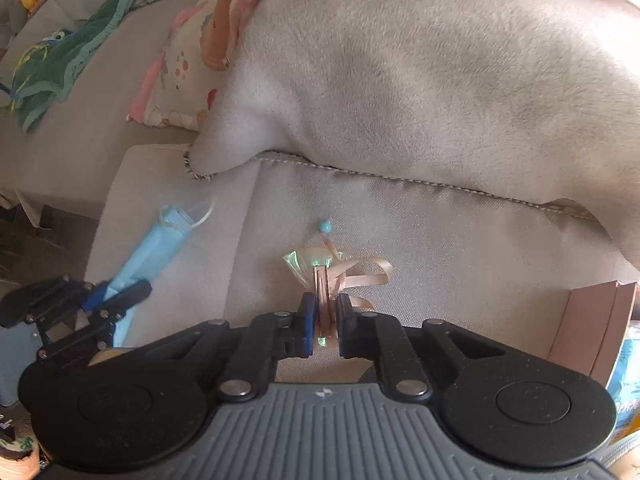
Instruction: Organize soft objects
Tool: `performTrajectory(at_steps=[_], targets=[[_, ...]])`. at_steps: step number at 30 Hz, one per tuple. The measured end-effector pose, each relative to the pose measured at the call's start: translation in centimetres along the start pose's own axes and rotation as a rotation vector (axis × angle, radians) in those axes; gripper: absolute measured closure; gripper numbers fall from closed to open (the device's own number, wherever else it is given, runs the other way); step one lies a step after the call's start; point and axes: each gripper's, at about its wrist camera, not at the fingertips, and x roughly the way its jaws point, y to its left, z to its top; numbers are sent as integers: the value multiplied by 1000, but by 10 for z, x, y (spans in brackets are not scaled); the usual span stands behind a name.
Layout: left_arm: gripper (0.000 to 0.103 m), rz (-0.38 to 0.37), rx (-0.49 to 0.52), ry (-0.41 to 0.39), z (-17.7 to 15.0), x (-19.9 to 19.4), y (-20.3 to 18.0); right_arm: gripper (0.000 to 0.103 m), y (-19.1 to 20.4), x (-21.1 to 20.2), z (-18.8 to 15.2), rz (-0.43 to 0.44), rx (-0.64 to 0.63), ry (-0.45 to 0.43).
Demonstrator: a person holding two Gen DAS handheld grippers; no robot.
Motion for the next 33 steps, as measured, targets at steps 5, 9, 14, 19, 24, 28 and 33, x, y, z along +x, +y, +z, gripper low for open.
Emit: performTrajectory(at_steps=[5, 9, 14, 19, 24, 28, 33], targets=[[94, -58, -17, -37, -16, -35, -21, 93, 4, -72, -16, 64, -24, -146], [94, -73, -11, -152, -6, -85, -38, 93, 11, -136, -42, 85, -68, -244], [94, -107, 6, -264, 25, -129, -71, 93, 10, -203, -83, 108, -117, -364], [94, -235, 17, -309, 62, -125, -134, 93, -18, -254, -125, 104, -107, -471], [93, -412, 14, -250, 90, -78, -210, 92, -75, -280, -165, 34, -21, -551], [93, -515, -13, -232, 112, -35, -271, 92, -123, -278, -188, -94, 46, -586], [91, -519, 57, -258, 127, 16, -339, 92, -180, -265, -202, -141, 150, -595]])
